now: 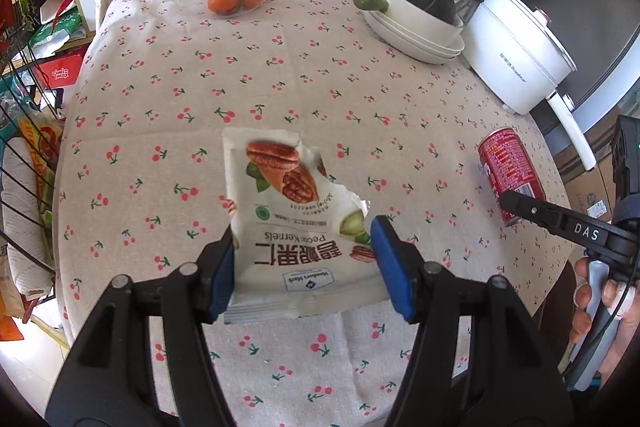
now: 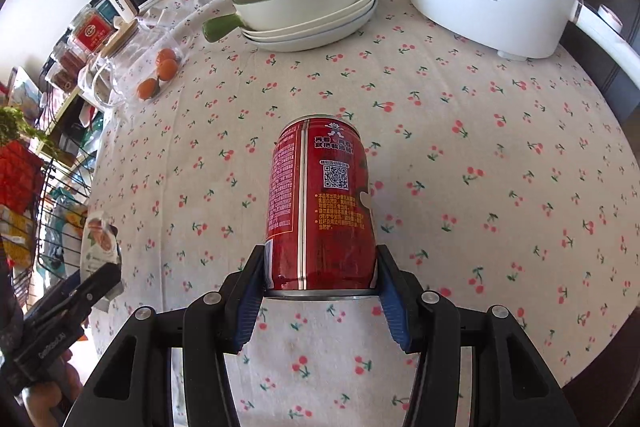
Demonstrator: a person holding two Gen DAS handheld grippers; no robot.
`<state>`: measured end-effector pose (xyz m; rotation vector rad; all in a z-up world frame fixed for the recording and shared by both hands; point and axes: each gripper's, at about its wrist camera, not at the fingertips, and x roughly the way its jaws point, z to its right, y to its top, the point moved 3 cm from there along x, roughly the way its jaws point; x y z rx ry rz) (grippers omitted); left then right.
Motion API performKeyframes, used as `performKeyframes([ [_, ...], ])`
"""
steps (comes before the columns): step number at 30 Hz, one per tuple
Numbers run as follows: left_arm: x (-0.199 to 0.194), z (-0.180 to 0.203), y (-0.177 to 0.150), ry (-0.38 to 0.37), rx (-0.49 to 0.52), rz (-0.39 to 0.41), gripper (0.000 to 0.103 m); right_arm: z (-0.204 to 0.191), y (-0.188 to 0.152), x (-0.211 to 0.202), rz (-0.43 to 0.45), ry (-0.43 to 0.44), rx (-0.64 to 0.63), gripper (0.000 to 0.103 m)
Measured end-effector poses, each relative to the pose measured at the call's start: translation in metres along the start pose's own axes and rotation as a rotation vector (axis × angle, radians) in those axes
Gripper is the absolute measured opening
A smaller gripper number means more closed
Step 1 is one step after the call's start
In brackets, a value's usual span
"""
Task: Collect trash
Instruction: 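Carry the wrapper and red can over the brown bin and open both tools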
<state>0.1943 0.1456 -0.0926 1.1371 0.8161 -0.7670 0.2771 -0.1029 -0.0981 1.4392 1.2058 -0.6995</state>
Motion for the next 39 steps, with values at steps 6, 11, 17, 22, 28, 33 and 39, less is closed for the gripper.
performKeyframes([
  [6, -0.008, 0.028, -0.020, -0.036, 0.027, 0.004, 0.064, 0.030, -0.030, -0.036, 0.022, 0.004, -0.007, 0.053],
  [11, -0.012, 0.057, -0.039, -0.062, 0.077, 0.005, 0.064, 0.052, -0.054, -0.056, 0.039, 0.004, -0.004, 0.053],
  [17, -0.017, 0.089, -0.056, -0.075, 0.167, 0.012, 0.064, 0.084, -0.086, -0.077, 0.060, -0.015, 0.005, 0.053],
  [22, -0.021, 0.113, -0.066, -0.106, 0.220, 0.018, 0.064, 0.110, -0.106, -0.091, 0.080, -0.016, 0.049, 0.053],
  [28, -0.025, 0.145, -0.076, -0.138, 0.306, 0.034, 0.064, 0.135, -0.132, -0.106, 0.110, 0.010, 0.095, 0.053],
  [33, -0.021, 0.174, -0.087, -0.171, 0.365, 0.019, 0.064, 0.161, -0.154, -0.115, 0.112, -0.022, 0.113, 0.054],
  [39, -0.016, 0.221, -0.108, -0.205, 0.463, 0.002, 0.064, 0.197, -0.178, -0.126, 0.125, -0.051, 0.180, 0.054],
])
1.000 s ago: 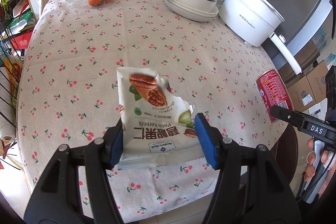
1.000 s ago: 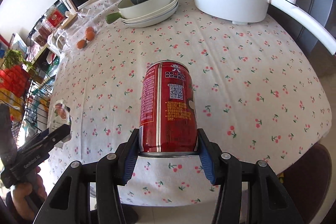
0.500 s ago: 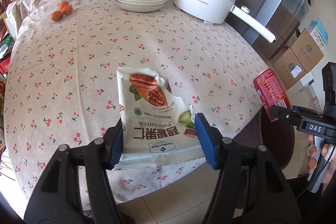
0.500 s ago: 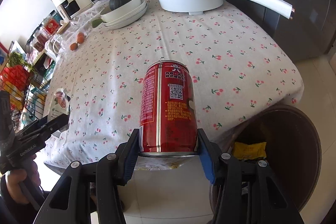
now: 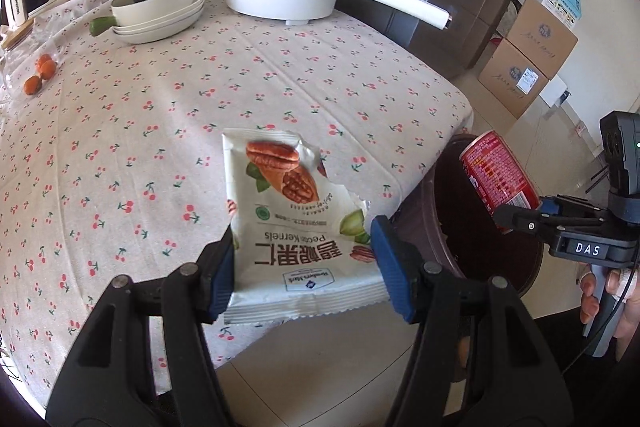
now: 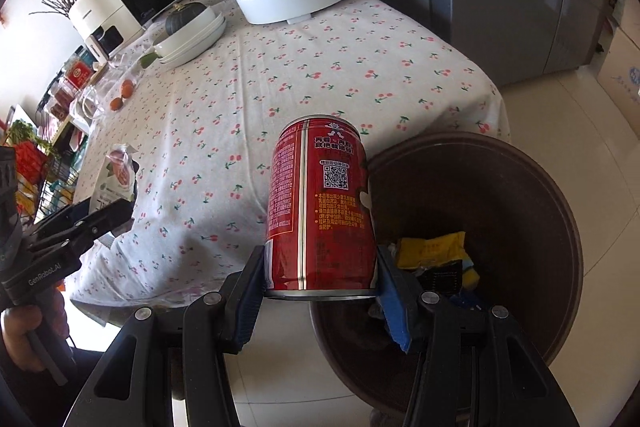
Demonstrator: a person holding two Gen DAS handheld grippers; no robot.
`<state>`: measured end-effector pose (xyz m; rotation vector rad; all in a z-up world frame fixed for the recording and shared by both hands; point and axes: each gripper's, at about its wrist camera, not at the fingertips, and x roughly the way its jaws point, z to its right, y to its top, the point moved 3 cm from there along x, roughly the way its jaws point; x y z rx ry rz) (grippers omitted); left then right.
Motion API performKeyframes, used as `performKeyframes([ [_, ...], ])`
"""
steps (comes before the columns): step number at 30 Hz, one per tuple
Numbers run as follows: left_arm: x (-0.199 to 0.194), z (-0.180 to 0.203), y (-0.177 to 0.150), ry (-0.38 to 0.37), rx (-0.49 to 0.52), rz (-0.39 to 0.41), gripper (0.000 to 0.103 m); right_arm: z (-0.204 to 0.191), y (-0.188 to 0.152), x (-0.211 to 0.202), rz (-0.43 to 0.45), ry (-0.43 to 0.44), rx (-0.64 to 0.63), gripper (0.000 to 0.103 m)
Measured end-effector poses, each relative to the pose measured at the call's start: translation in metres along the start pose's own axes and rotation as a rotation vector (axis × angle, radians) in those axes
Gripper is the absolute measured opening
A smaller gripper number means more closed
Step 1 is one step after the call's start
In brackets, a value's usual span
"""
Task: Collect trash
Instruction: 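Carry the wrapper and red can over the brown bin and open both tools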
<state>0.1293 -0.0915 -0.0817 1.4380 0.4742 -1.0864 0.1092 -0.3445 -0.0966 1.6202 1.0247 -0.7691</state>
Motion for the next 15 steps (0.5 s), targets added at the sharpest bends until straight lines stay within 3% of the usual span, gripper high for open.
performKeyframes([
  [15, 0.043, 0.112, 0.005, -0.106, 0.184, -0.043, 0.064, 0.094, -0.037, -0.025, 0.018, -0.064, 0.173, 0.054],
])
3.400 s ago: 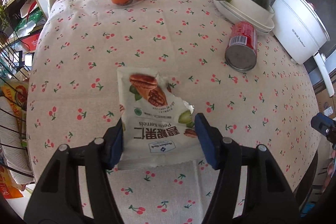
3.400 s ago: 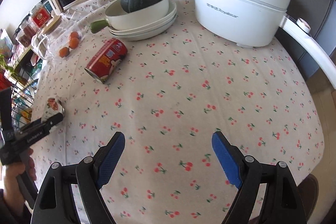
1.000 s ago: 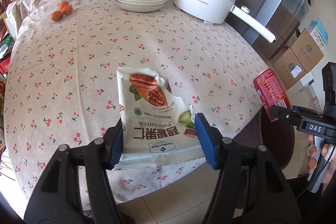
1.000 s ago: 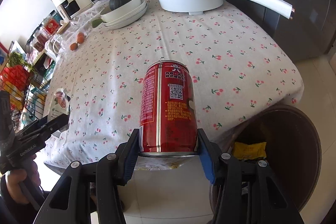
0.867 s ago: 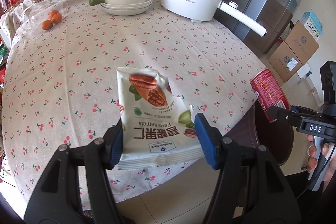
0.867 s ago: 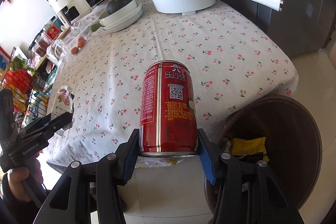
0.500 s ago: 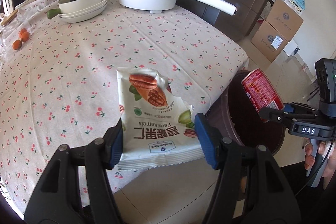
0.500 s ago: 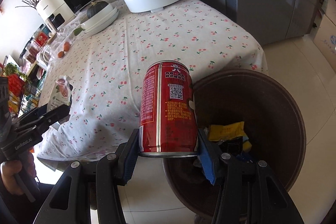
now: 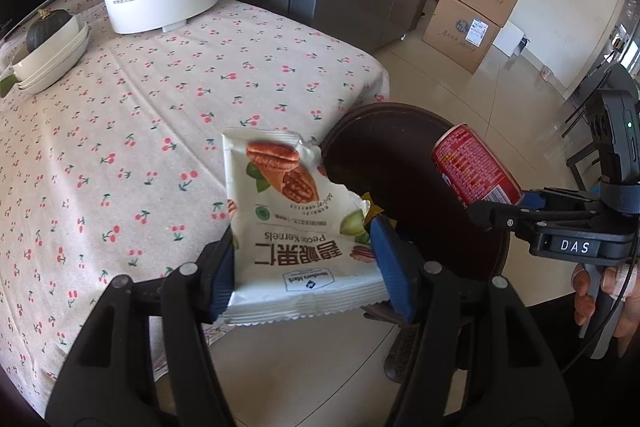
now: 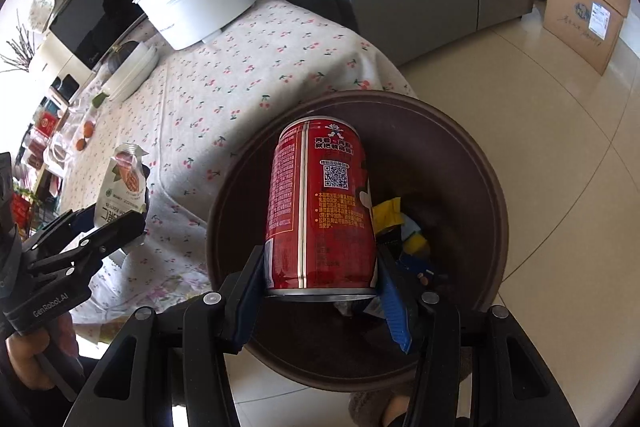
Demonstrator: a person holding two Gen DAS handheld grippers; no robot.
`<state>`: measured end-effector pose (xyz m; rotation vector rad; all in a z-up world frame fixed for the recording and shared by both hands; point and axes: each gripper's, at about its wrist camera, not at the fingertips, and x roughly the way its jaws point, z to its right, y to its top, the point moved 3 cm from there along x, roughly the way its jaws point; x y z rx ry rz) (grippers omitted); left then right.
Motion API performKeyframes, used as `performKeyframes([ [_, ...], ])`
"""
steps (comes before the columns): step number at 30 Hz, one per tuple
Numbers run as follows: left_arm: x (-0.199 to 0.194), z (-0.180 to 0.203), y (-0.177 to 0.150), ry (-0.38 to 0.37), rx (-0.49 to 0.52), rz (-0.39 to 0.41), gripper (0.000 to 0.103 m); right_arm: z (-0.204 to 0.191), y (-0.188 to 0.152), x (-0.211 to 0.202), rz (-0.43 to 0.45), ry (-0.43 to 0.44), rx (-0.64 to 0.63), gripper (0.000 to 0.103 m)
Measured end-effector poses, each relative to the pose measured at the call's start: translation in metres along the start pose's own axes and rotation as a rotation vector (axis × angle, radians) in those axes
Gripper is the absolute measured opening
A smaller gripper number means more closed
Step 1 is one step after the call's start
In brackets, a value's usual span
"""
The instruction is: Collect trash
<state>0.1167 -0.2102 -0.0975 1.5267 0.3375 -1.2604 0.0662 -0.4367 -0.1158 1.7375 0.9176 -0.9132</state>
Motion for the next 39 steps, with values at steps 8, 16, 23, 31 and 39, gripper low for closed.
performKeyframes([
  [8, 0.024, 0.034, 0.008, -0.066, 0.058, 0.008, 0.064, 0.027, -0.006, -0.001, -0.005, -0.041, 0.036, 0.054],
  [16, 0.026, 0.035, 0.015, 0.033, 0.076, 0.046, 0.095, 0.035, -0.008, -0.001, -0.005, -0.054, 0.040, 0.053],
  [23, 0.014, 0.019, 0.013, 0.102, 0.058, 0.055, 0.099, 0.029, -0.006, 0.003, -0.009, -0.063, 0.028, 0.053],
  [31, -0.003, 0.003, 0.007, 0.140, 0.049, 0.075, 0.100, 0.024, -0.001, 0.012, -0.023, -0.074, 0.040, 0.054],
  [39, -0.020, -0.009, 0.001, 0.179, 0.047, 0.097, 0.101, 0.017, 0.008, 0.007, 0.017, -0.092, 0.065, 0.076],
])
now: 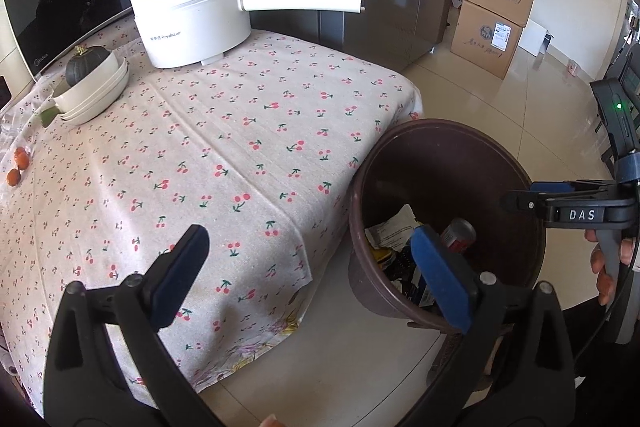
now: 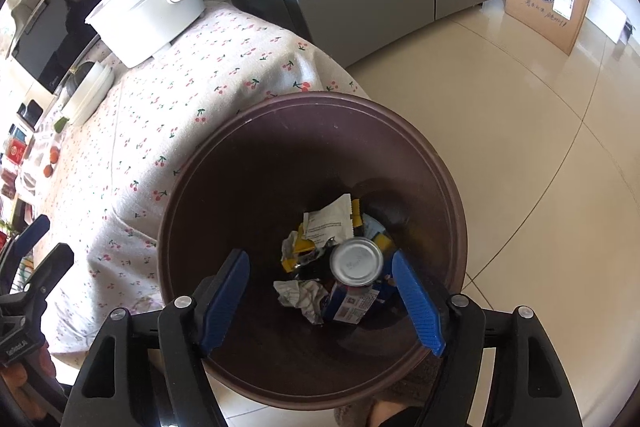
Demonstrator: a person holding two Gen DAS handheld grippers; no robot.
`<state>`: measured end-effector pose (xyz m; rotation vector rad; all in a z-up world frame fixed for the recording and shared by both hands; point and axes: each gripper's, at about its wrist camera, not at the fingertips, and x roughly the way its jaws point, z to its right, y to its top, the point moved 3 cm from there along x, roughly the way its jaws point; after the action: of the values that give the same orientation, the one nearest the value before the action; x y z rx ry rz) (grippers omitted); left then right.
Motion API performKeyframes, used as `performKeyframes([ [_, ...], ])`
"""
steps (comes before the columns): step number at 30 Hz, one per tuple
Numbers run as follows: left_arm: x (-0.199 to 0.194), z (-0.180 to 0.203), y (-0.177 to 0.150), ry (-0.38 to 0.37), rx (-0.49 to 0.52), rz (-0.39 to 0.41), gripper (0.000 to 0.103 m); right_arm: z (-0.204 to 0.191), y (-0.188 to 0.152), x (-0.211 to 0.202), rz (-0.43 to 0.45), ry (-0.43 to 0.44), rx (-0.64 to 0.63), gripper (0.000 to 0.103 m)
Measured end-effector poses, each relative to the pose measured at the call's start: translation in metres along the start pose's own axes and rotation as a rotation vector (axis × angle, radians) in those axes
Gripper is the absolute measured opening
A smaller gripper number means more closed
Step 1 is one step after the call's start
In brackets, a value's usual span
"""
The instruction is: Collect trash
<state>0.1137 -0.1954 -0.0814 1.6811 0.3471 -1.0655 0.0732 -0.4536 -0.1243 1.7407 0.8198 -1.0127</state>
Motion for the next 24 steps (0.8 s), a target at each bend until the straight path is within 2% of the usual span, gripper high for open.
performKeyframes([
  [7, -0.018, -0.013, -0.005, 0.034, -0.021, 0.025, 0.101, -0.030, 0.001, -0.012, 0.047, -0.031, -0.088, 0.081],
  [10, -0.033, -0.021, -0.008, 0.102, -0.029, 0.057, 0.101, -0.049, 0.000, -0.024, 0.093, -0.047, -0.142, 0.084],
  [15, -0.069, -0.038, -0.009, 0.201, -0.070, 0.133, 0.101, -0.091, -0.005, -0.062, 0.242, -0.086, -0.261, 0.089],
  [19, -0.103, -0.056, -0.014, 0.277, -0.158, 0.198, 0.102, -0.129, -0.013, -0.099, 0.401, -0.108, -0.347, 0.101],
  [24, -0.136, -0.080, -0.027, 0.341, -0.277, 0.248, 0.102, -0.168, -0.025, -0.132, 0.539, -0.108, -0.417, 0.103],
])
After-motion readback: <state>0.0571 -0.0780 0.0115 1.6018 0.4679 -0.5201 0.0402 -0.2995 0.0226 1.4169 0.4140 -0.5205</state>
